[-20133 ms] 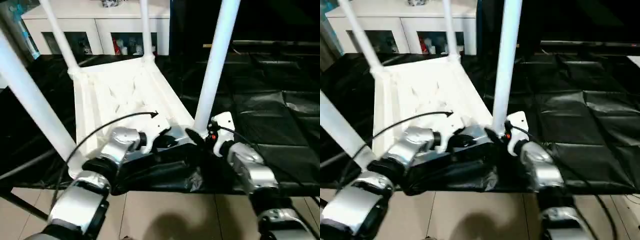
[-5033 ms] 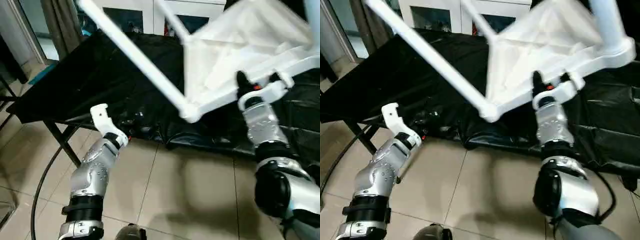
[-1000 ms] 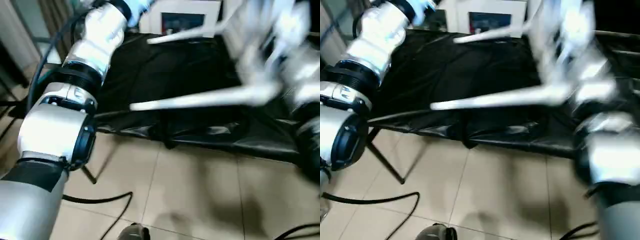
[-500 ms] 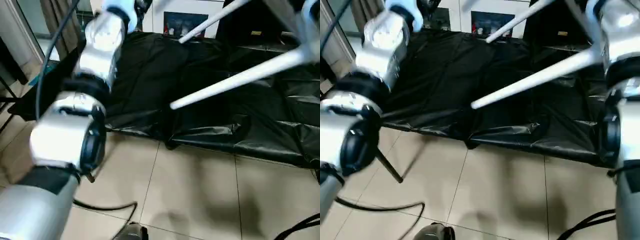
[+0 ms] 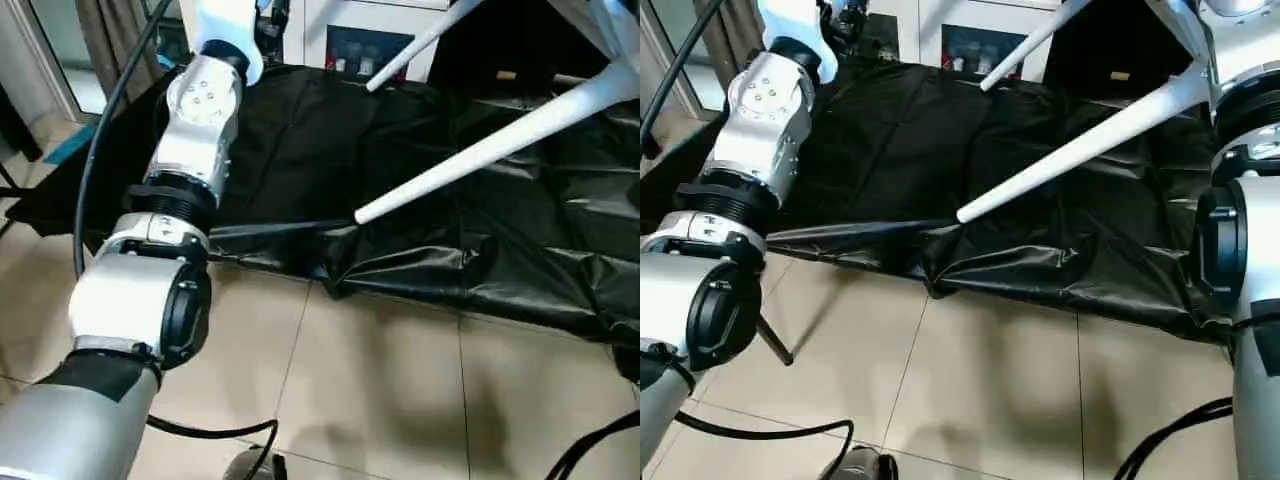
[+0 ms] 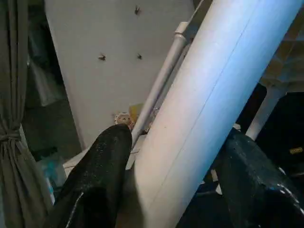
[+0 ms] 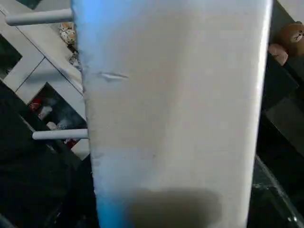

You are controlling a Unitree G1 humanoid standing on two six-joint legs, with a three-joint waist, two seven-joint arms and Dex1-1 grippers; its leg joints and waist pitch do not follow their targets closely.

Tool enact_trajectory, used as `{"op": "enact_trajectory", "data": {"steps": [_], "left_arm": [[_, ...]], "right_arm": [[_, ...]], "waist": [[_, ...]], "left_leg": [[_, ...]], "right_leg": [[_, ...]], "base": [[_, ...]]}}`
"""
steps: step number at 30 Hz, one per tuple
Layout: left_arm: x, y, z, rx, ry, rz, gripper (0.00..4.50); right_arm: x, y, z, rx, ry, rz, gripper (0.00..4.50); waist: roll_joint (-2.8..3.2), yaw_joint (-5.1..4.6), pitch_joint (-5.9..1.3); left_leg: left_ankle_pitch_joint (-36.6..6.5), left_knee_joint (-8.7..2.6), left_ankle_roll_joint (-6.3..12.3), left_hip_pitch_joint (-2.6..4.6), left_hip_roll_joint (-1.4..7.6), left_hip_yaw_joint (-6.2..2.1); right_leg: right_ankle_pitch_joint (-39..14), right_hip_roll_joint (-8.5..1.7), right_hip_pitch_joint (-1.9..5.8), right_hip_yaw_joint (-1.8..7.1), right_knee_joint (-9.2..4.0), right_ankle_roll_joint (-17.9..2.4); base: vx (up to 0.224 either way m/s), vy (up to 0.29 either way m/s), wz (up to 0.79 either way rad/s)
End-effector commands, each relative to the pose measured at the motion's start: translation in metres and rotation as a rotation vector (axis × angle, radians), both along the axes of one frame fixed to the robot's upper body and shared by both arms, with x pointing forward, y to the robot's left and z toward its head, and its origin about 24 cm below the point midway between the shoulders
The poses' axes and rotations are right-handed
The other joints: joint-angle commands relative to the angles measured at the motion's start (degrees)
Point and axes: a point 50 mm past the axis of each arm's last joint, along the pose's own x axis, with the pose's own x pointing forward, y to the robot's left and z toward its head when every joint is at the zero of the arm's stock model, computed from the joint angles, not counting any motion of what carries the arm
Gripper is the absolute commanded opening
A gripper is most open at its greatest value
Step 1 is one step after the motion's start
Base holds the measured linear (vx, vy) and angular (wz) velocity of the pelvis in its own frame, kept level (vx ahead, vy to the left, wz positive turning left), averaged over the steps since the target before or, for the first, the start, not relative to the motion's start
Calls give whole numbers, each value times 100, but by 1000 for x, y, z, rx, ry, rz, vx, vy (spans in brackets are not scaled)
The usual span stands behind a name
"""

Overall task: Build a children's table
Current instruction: Flip table

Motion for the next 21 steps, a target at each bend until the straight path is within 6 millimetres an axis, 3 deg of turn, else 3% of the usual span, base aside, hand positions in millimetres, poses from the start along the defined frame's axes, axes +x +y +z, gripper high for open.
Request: {"op": "enact_trajectory", "data": {"steps": [1,6,14,19,21], "left_arm": [[4,-6,-33,-39,142,-12,255],[5,-7,-31,-38,139,-12,250],[4,-7,-31,-33,140,-9,232],[5,-5,-35,-26,155,1,219],[5,-5,-35,-25,157,2,215]], "right_arm": [[0,6,1,84,-49,62,262],[-1,4,1,94,-58,60,301],[-1,9,-1,102,-82,113,364],[-11,33,13,114,-280,341,409],[-14,37,15,115,-319,395,418]], "waist": [[-97,-77,-474],[-74,-74,-482],[-71,-72,-474],[-99,-66,-485],[-105,-68,-497]], "left_leg": [[-1057,-386,242,282,415,-274],[-985,-367,325,299,417,-264],[-1276,-402,175,319,427,-271],[-1190,-389,249,302,421,-270],[-1091,-369,385,280,420,-271]], "right_leg": [[160,-332,176,223,-364,-1527],[262,-322,169,216,-351,-1624],[-15,-333,161,219,-384,-1570],[129,-362,175,221,-374,-1522],[277,-373,189,218,-356,-1518]], "base": [[0,0,0],[0,0,0],[0,0,0],[0,0,0],[0,0,0]]}}
